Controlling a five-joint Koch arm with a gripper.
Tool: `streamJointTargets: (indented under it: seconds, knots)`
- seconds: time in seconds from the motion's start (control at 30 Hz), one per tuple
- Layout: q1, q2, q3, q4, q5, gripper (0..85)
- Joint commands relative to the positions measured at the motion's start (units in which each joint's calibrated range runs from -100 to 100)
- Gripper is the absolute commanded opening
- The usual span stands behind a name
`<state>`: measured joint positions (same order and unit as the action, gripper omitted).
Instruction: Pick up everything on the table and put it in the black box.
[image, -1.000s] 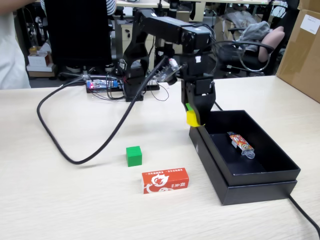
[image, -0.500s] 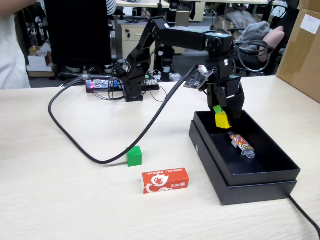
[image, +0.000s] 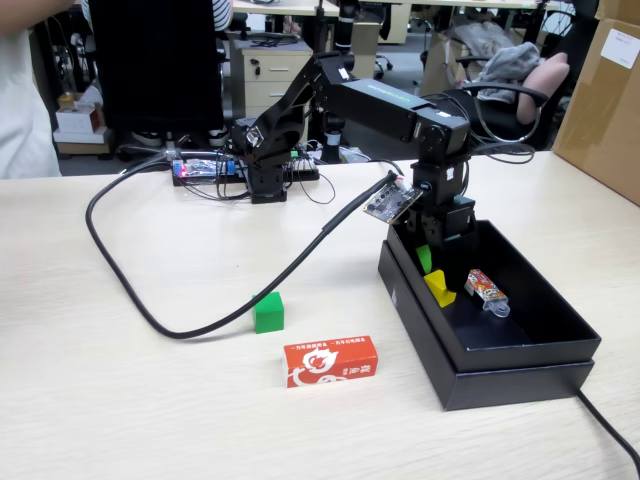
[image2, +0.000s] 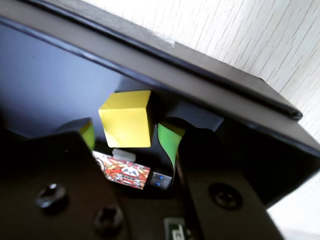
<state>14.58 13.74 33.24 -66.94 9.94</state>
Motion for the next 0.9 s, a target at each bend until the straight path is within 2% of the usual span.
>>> streamJointTargets:
  seconds: [0.0, 0.23, 0.4, 0.73, 0.8, 0.83, 0.87]
  knots:
    - [0.0, -8.41, 3.39, -0.66, -0.68, 34.8]
    - [-0.88, -21.6, 2.66, -1.09, -0.98, 35.0]
    - [-3.76, -29.64, 0.03, -2.48, -1.71, 37.4]
    - [-15.73, -33.88, -9.49, -2.39, -5.96, 39.4]
    - [-18.41, -32.85, -13.39, -2.22, -7.33, 41.9]
    - [-21.49, -30.44, -17.01, -2.04, -9.33, 42.8]
    - [-21.88, -29.75, -17.47, -2.04, -9.52, 43.0]
